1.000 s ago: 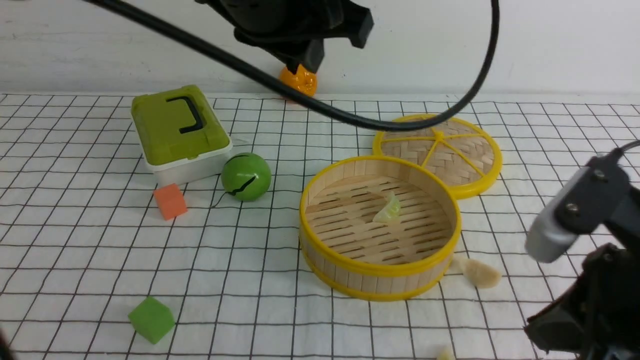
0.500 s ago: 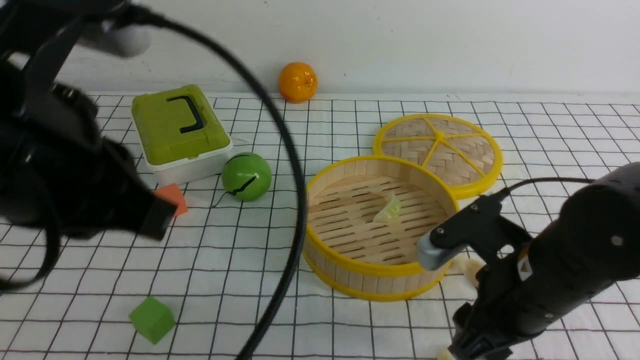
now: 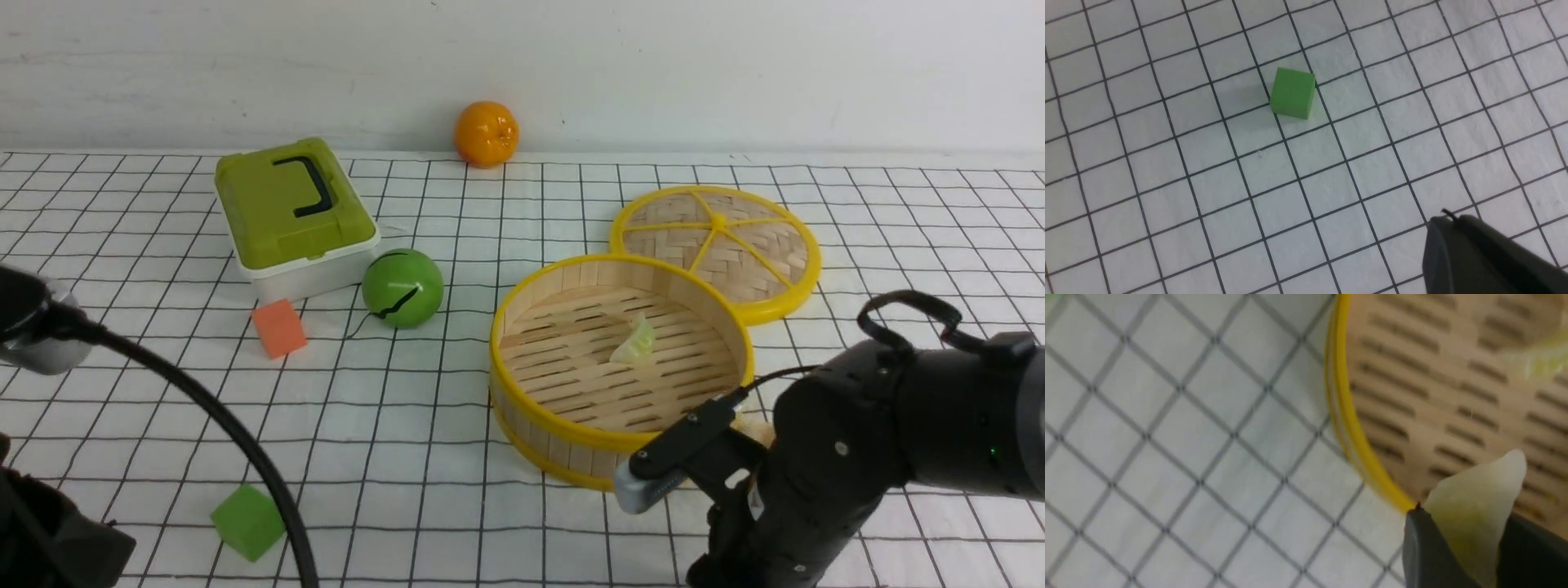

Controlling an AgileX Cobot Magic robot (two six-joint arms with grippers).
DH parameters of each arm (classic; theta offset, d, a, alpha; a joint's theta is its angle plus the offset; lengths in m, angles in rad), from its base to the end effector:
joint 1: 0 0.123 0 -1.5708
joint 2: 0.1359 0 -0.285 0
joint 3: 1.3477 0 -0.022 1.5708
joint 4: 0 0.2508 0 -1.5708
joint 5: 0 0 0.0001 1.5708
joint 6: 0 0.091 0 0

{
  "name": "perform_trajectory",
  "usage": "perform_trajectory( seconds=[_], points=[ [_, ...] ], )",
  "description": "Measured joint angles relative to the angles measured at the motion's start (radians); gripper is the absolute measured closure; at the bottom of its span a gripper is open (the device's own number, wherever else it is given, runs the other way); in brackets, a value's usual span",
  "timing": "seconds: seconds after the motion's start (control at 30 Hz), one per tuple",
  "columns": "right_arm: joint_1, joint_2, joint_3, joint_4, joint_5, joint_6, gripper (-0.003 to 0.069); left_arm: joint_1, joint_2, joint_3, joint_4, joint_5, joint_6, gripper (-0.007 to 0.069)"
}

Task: Put the dumplings into the steamer on the table with the white tablecloth.
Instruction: 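Reach for and grasp a dumpling lying on the table beside the steamer, then place the dumpling in the bamboo steamer basket with the right gripper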

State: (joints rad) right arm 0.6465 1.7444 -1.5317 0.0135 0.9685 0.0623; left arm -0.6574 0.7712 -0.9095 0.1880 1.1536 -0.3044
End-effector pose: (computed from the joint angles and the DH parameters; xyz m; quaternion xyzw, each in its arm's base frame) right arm 0.3028 0.2298 0.3040 -0.2775 0.9312 0.0879 0.2193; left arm 0.1030 -0.0598 0.3535 0.1747 0.9284 -0.0626 0.3220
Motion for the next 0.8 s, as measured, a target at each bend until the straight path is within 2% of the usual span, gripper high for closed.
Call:
perform_trajectory(
  seconds=[0.2, 0.47, 0.6, 0.8],
  points=[
    [0.001, 0.194, -0.176, -0.049, -0.102, 0.144, 0.047, 0.0, -0.01, 0.0, -0.036, -0.004, 0.0, 0.0637],
    [0.001, 0.39, -0.271, -0.228, -0.117, 0.378, 0.0463, 0.0, -0.056, 0.0, -0.072, 0.057, 0.003, 0.0636],
    [0.001, 0.439, -0.277, -0.27, -0.112, 0.44, 0.0405, 0.0, -0.107, 0.0, -0.071, 0.085, 0.003, 0.0636],
    [0.001, 0.435, -0.288, -0.212, -0.057, 0.405, 0.0258, 0.0, -0.18, 0.0, -0.064, 0.086, 0.003, 0.0636]
  ],
)
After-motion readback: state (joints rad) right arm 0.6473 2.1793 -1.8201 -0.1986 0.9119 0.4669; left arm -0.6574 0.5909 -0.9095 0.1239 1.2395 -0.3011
